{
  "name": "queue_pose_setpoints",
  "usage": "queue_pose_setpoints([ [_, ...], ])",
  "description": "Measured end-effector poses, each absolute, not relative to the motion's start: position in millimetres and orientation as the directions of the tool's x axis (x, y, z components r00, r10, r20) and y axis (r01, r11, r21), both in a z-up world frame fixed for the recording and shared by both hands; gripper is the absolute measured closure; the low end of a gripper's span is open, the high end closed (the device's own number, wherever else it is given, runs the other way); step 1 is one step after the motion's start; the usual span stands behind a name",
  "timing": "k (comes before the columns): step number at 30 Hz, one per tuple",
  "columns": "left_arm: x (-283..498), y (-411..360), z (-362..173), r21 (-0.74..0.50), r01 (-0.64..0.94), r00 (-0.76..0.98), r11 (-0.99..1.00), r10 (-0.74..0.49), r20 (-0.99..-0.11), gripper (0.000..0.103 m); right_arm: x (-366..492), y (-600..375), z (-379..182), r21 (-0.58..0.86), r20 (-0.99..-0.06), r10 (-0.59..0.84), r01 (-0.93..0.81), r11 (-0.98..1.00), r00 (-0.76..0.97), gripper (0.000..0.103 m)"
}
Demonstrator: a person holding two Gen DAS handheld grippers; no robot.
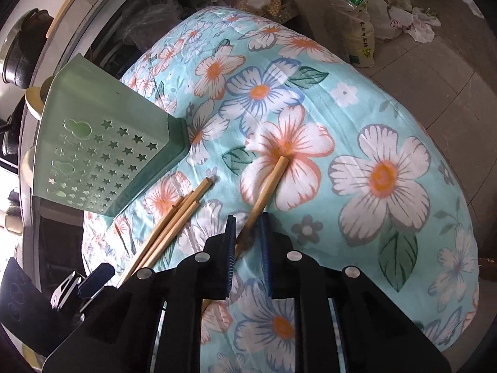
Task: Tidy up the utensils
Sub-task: 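Close the left tool on several chopsticks while the right tool grasps a single chopstick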
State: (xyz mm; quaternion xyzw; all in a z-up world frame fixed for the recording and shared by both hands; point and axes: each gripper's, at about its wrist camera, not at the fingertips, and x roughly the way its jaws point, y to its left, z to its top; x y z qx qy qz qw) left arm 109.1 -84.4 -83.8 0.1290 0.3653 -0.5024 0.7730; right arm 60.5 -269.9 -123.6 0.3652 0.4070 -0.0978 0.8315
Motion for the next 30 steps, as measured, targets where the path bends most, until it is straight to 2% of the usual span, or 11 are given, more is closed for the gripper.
queue_pose_setpoints([
  [4, 107.4, -104.3, -95.8, -0.089, 0.888, 0.255, 0.451, -0.644, -0.721, 0.091, 55.7, -269.1, -125.6, 0.538, -0.742, 0.141, 0.456, 0.709, 0.656, 0.089],
  [11, 100.9, -138.7, -116.4, 0.123, 0.906, 0.35, 0.404, -0.556, -0.754, 0.093, 55.4, -272.3, -128.2, 0.562, -0.729, 0.158, 0.451, 0.694, 0.665, 0.089],
  [21, 84.7, -156.6, -128.8, 0.329, 0.887, 0.458, 0.324, -0.527, -0.716, 0.097, 54.9, -275.0, -129.4, 0.582, -0.718, 0.17, 0.449, 0.678, 0.675, 0.089],
  [30, 78.9, -154.6, -127.9, 0.333, 0.893, 0.448, 0.303, -0.524, -0.724, 0.103, 51.9, -277.1, -130.8, 0.596, -0.708, 0.177, 0.445, 0.669, 0.683, 0.09],
])
